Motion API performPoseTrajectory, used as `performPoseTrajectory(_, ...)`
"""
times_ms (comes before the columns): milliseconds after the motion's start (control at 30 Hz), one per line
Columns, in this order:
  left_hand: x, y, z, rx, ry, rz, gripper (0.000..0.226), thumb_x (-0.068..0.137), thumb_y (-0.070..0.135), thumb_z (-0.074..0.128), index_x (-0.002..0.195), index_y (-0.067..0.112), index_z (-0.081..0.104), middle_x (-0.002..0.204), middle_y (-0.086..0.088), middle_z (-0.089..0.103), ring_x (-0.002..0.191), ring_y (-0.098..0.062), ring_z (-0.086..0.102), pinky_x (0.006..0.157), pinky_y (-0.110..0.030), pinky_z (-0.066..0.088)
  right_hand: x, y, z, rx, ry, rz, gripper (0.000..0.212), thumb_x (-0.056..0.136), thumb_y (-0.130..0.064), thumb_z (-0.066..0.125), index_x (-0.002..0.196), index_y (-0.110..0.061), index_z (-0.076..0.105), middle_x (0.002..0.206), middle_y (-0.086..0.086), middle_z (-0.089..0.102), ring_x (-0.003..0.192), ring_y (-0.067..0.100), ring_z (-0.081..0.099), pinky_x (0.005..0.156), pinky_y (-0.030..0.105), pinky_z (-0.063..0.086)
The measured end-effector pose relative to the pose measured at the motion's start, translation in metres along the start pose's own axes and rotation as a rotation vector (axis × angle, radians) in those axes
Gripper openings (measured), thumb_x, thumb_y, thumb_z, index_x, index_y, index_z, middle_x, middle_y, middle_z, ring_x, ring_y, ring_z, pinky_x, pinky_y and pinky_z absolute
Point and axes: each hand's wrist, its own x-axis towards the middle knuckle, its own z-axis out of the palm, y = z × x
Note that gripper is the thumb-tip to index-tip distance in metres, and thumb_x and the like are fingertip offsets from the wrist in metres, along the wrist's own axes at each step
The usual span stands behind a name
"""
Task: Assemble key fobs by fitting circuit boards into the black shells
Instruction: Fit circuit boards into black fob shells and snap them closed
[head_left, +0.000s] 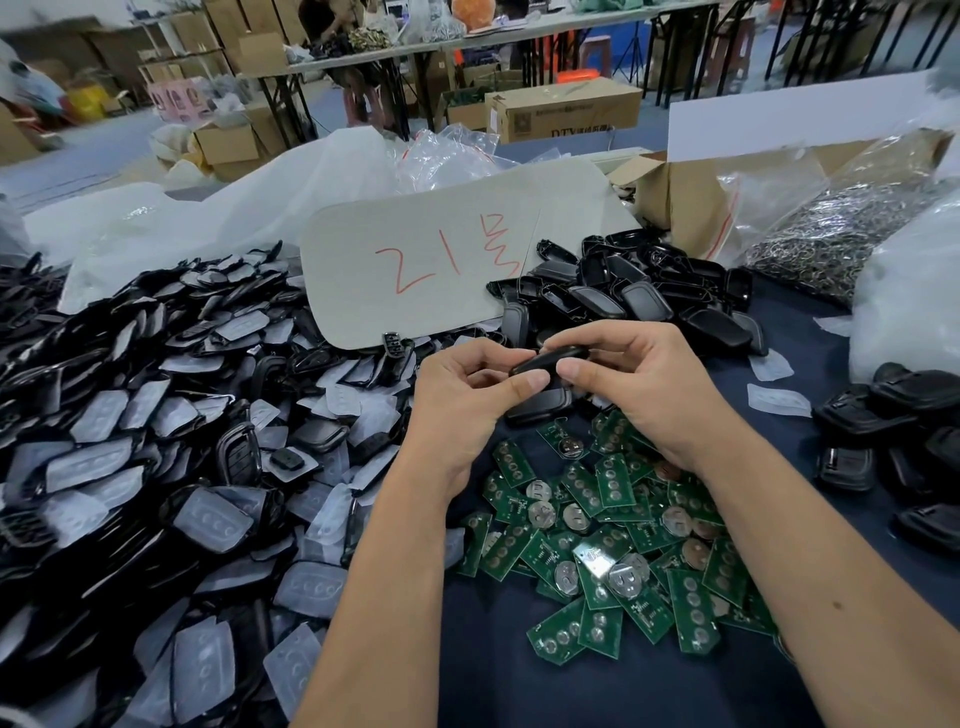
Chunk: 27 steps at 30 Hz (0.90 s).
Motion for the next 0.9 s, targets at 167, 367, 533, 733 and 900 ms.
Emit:
performPoseTrajectory(167,-0.0001,-0.0007,-0.0035,0.020,-0.016,0.002,0.024,0.079,0.001,0.085,0.077,0.024,0.079,0.078,-0.015,0.072,0.073,-0.024,0.069,0.072,-0.040,0.063,-0.0010,-0.0014,0.0013,0.014,-0.030,0.011,0.020,0.094,-0.002,0.073,0.105,-0.017,0.080,0.100,0.017,0.078,0.103,0.049,0.067,0.096,0.058,0.057)
performPoseTrajectory(367,-0.0006,0.0011,-0.0074,0.049,0.000,0.021,0.020,0.079,0.003,0.086,0.080,0.022,0.081,0.088,-0.032,0.072,0.078,-0.033,0.067,0.085,-0.060,0.058,-0.0012,-0.0050,0.0042,-0.008,-0.026,-0.003,0.019,0.092,-0.002,0.076,0.100,-0.019,0.080,0.092,0.021,0.076,0.082,0.026,0.068,0.084,0.048,0.058)
performPoseTrajectory(533,-0.0007,0.0004,-0.0102,0.037,0.004,0.045,0.019,0.081,0.001,0.083,0.092,0.017,0.083,0.094,-0.015,0.079,0.092,-0.039,0.075,0.092,-0.053,0.061,-0.0015,-0.0023,0.0049,-0.034,0.020,-0.001,0.021,0.091,-0.002,0.077,0.100,-0.021,0.080,0.093,0.009,0.078,0.086,0.020,0.068,0.079,0.050,0.058)
performPoseTrajectory(733,0.0008,-0.0003,-0.0095,0.053,0.044,0.111,0.024,0.079,0.000,0.085,0.076,0.023,0.081,0.084,-0.007,0.080,0.077,-0.018,0.075,0.076,-0.028,0.061,-0.0002,0.0003,0.0049,-0.024,0.014,0.004,0.020,0.095,-0.009,0.074,0.101,-0.027,0.080,0.091,0.004,0.077,0.081,0.018,0.068,0.081,0.038,0.056)
performPoseTrajectory(900,0.0023,-0.0007,-0.0059,0.084,0.040,0.137,0.032,0.082,0.000,0.083,0.073,0.031,0.080,0.081,-0.001,0.079,0.077,-0.015,0.072,0.076,-0.027,0.059,-0.0006,0.0007,0.0063,0.017,0.030,0.004,0.017,0.089,-0.008,0.081,0.099,-0.021,0.080,0.090,0.003,0.079,0.082,0.015,0.072,0.078,0.029,0.056)
